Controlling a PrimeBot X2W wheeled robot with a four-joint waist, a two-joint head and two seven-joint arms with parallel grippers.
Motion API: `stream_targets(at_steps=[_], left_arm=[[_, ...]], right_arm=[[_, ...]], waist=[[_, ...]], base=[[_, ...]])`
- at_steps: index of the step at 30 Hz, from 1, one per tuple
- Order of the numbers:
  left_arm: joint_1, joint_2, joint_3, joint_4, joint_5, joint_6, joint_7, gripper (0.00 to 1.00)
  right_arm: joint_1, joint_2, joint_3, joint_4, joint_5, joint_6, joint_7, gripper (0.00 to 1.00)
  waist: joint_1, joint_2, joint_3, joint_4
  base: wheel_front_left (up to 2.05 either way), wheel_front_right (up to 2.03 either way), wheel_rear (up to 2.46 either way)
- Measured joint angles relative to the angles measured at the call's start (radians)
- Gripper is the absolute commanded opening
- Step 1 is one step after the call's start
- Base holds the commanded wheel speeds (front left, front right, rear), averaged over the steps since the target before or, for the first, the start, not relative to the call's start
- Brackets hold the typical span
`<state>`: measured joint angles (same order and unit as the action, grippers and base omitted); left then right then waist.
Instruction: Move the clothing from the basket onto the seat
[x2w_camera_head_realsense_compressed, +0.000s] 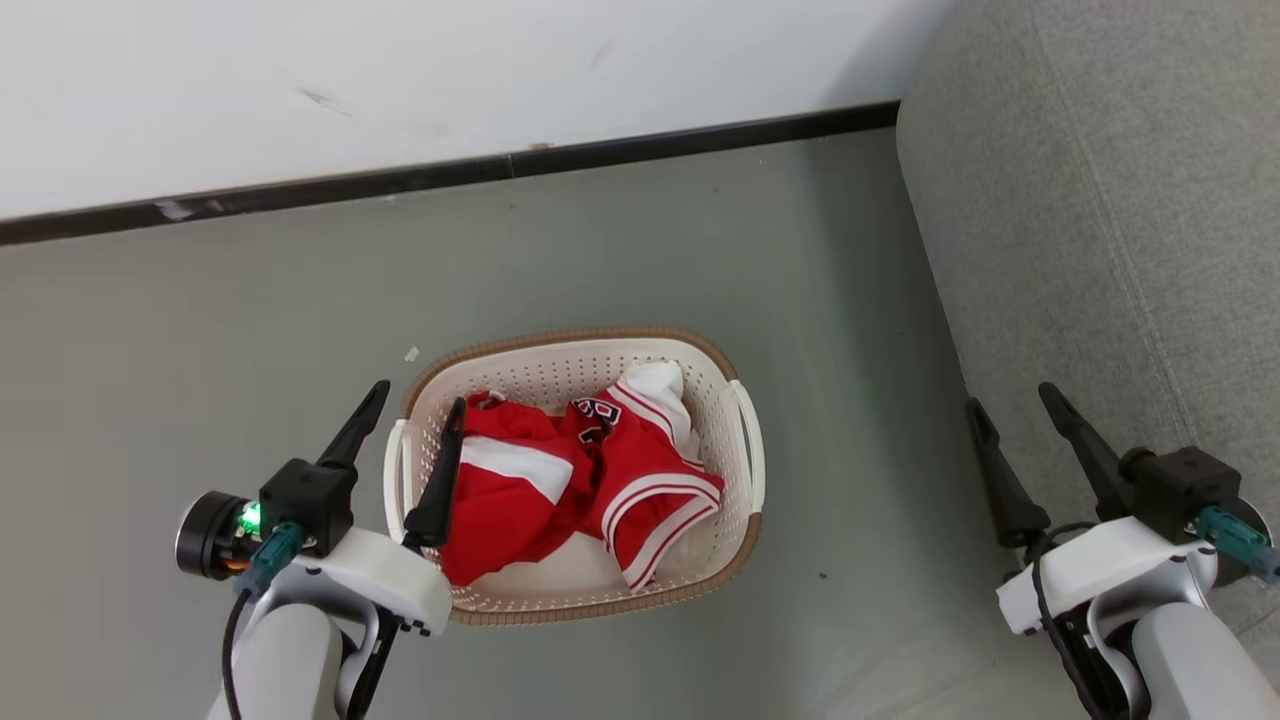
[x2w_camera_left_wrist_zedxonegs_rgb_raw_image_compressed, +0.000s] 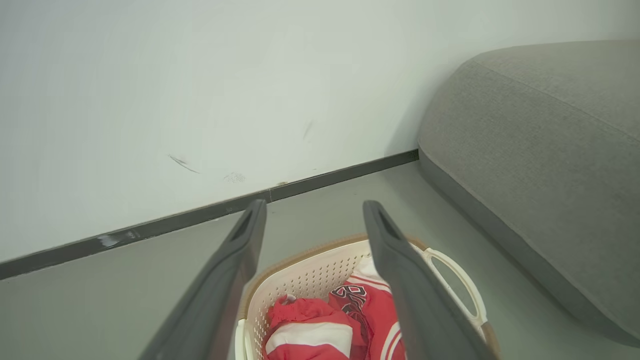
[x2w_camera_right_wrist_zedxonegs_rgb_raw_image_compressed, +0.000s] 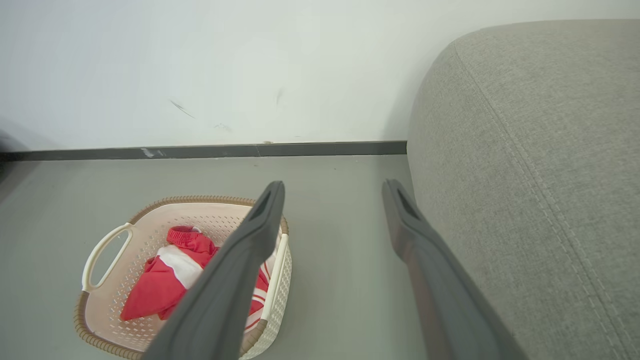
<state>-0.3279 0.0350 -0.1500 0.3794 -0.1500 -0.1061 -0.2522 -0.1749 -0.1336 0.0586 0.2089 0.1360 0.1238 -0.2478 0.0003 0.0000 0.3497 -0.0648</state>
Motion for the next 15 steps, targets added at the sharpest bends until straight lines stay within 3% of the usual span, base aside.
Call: stream_targets(at_steps=[15], left_arm=[[-0.096,-0.001,-0.077,0.08,0.058,0.043,0.038,1.0]], right_arm=[[-0.058,0.019,0.012,-0.002,0.014,0.0,0.0,1.0]], waist=[[0.0,0.0,0.119,-0.032]], base=[[0.0,0.0,0.0]])
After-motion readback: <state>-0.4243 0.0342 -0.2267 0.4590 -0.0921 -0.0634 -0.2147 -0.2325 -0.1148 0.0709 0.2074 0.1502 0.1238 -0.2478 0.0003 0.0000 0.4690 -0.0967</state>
